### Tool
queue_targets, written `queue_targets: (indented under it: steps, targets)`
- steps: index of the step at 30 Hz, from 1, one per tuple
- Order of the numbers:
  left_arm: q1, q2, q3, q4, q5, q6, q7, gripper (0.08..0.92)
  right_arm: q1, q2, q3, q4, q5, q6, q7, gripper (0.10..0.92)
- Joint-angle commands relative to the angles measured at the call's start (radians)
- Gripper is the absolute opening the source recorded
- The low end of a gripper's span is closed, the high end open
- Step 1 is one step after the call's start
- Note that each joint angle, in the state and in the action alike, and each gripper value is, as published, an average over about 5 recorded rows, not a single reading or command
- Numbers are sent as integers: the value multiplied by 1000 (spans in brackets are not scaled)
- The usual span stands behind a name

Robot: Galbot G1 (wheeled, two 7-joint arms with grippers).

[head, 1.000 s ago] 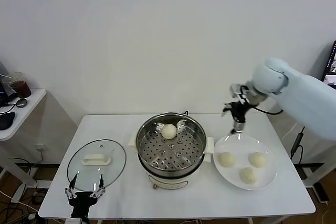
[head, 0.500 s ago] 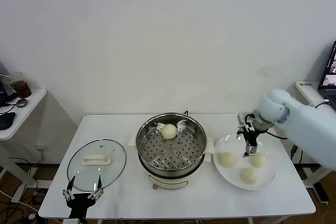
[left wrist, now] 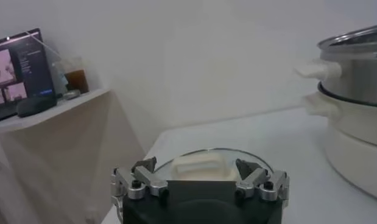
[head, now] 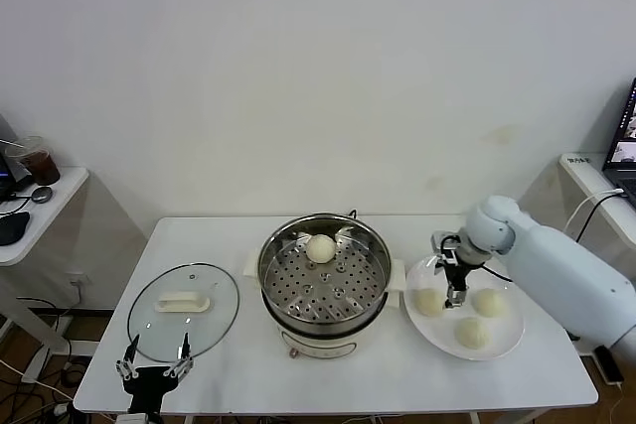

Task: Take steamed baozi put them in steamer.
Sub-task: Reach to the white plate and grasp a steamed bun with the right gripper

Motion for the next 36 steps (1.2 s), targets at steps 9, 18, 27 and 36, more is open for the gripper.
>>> queue_targets:
  steps: [9, 18, 27, 36]
  targets:
    - [4, 0, 1, -1, -1, 0, 0, 823, -44, 55, 32, -73, -24, 14, 49, 823]
    - [4, -1, 1, 1, 0, 0, 0, 823, -53, 59, 30, -80, -27, 15, 59, 823]
    - [3, -1, 2, 2, 0, 0, 0, 823, -52, 56, 32, -82, -10, 4, 69, 741]
    - [3, -6, 10, 0, 5, 0, -1, 823, -38, 40, 33, -74, 18, -7, 58, 556]
